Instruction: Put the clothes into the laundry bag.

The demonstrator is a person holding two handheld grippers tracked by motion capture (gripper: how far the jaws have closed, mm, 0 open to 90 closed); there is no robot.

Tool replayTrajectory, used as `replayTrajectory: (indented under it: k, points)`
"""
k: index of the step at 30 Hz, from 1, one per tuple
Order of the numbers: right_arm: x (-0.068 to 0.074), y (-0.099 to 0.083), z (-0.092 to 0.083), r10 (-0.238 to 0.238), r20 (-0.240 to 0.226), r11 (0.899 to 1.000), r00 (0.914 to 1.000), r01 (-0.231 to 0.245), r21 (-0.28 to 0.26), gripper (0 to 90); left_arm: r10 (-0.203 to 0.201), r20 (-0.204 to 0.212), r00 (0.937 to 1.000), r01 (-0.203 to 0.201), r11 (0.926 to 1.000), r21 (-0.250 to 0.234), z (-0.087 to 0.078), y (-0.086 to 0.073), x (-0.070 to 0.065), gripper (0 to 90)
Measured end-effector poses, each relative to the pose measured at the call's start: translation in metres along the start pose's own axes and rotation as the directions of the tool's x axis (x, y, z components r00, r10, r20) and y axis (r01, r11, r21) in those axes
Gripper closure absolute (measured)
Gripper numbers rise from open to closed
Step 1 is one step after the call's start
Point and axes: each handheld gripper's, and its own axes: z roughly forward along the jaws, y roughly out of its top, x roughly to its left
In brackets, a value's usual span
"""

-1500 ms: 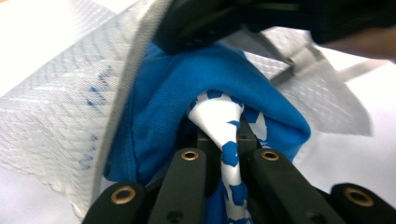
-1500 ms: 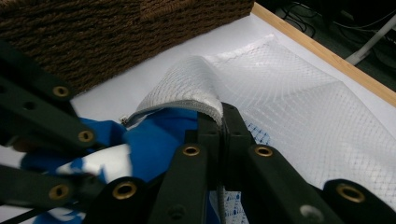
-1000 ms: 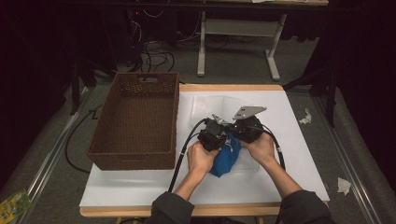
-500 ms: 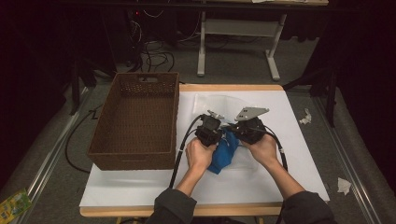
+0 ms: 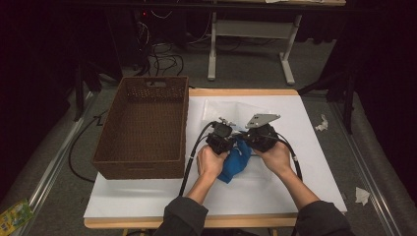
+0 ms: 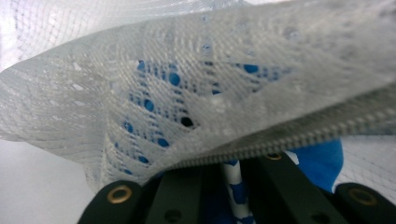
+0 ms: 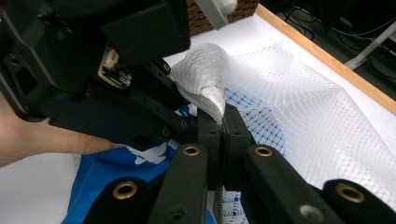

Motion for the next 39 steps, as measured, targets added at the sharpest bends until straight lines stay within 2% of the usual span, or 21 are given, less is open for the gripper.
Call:
replayTrajectory:
  k: [7,11,20,26,28,31,34,39]
  points:
    - [0.0,0.001,0.004,-0.006,0.01,1.0,0.9999,0.006,0.013,89.7,0.015,0.05,0.9986,-0.016,0.9997,0.02,-0.005,-0.002,-0.001,53.2]
    - [-0.001,0.001,0.004,-0.001,0.016,1.0,0.9999,0.001,0.014,89.7,0.032,0.061,0.9976,-0.034,0.999,0.031,-0.01,-0.003,-0.004,42.9]
    - [-0.005,0.0,0.002,0.016,0.022,1.0,0.9996,-0.016,-0.002,89.7,0.076,0.058,0.9954,-0.076,0.9971,-0.008,-0.037,-0.011,-0.011,33.0]
    - [-0.005,0.0,0.002,0.017,0.023,1.0,0.9996,-0.017,0.002,89.6,0.096,0.042,0.9945,-0.096,0.9952,0.016,-0.047,-0.023,-0.01,26.8]
    - [-0.006,0.001,0.002,0.012,0.029,1.0,0.9995,-0.012,-0.002,89.6,0.098,0.044,0.9942,-0.098,0.9951,0.009,-0.051,-0.029,-0.01,21.1]
    - [-0.005,0.001,0.002,0.015,0.028,1.0,0.9995,-0.015,-0.009,89.6,0.102,0.039,0.994,-0.102,0.9947,0.005,-0.054,-0.04,-0.011,18.0]
    - [-0.005,0.001,0.003,0.017,0.032,1.0,0.9993,-0.017,-0.009,89.6,0.103,0.02,0.9945,-0.104,0.9944,0.021,-0.055,-0.049,-0.011,16.8]
    - [-0.005,0.001,0.004,0.011,0.03,1.0,0.9995,-0.011,-0.006,89.6,0.088,0.002,0.9962,-0.088,0.996,0.015,-0.057,-0.059,-0.009,16.1]
